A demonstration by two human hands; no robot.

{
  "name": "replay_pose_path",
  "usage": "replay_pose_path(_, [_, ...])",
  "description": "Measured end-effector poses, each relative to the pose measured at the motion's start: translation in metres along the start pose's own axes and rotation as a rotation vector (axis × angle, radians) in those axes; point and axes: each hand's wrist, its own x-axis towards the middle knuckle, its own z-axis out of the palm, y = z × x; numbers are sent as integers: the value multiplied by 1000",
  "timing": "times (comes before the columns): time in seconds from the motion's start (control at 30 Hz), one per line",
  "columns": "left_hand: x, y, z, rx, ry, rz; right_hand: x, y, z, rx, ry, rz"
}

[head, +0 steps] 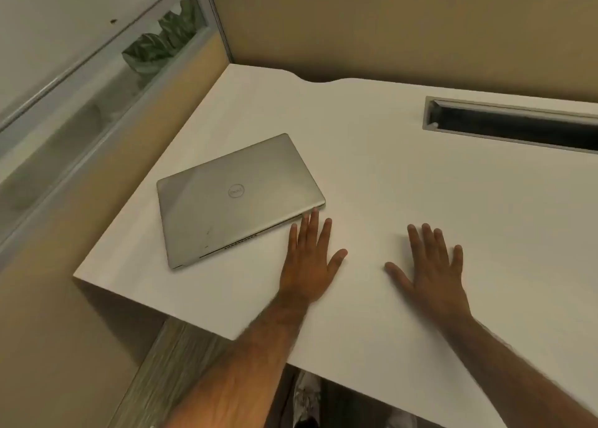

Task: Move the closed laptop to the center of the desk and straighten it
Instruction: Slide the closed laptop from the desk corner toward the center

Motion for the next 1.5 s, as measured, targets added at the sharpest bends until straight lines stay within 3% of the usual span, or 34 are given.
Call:
replay_pose_path(0.27, [-6, -72, -7, 102, 116, -41, 39, -80, 22, -4, -39, -108])
replay_pose_path(0.57, [-2, -156, -33, 87, 57, -83, 81, -156, 25, 5, -61, -152])
replay_pose_path(0.77, [-1, -222, -54, -4, 109, -287, 111, -191, 22, 60, -46, -168])
replay_pose_path(1.0, [-1, -245, -65, -161, 167, -796, 143, -213, 18, 60, -53, -95])
replay_pose_path(1.2, [13, -236, -75, -157, 220, -883, 164, -225, 10, 266, -107, 93])
replay_pose_path(1.4, [36, -265, -97, -501, 227, -1181, 188, -236, 0, 425, -135, 340])
replay_pose_path(1.5, [41, -275, -98, -604, 254, -1236, 199, -234, 2, 447, -165, 400])
